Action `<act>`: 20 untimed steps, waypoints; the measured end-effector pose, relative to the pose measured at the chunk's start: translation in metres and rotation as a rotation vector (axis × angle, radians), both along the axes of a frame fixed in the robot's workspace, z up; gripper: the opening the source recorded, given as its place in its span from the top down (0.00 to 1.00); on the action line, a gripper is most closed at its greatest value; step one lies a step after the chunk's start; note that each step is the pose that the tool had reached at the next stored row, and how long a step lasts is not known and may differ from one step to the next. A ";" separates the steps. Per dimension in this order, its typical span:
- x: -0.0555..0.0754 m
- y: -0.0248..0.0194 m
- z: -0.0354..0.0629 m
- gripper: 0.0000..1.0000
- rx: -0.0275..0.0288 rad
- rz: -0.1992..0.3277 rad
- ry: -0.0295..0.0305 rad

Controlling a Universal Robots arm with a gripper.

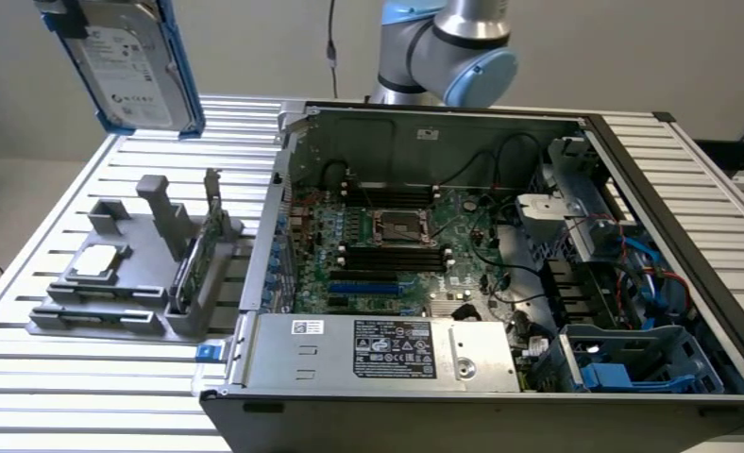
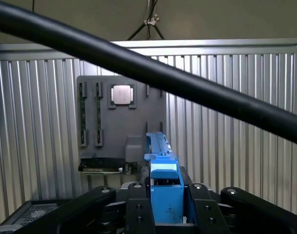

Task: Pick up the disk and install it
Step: 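Pick up the disk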

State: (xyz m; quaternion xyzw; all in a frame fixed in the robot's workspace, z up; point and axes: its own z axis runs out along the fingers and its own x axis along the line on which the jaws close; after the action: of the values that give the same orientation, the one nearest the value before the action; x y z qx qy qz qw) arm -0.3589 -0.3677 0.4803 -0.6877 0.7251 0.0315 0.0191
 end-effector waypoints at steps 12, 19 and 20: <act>0.042 -0.0132 0.0134 0.67 0.0423 0.000 0.0001; 0.071 -0.0258 0.0174 0.67 0.0518 0.000 0.0003; 0.074 -0.0284 0.0174 0.67 0.0519 0.000 0.0002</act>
State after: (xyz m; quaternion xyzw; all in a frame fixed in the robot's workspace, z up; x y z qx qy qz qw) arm -0.2849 -0.3961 0.4977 -0.6869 0.7241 0.0504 0.0368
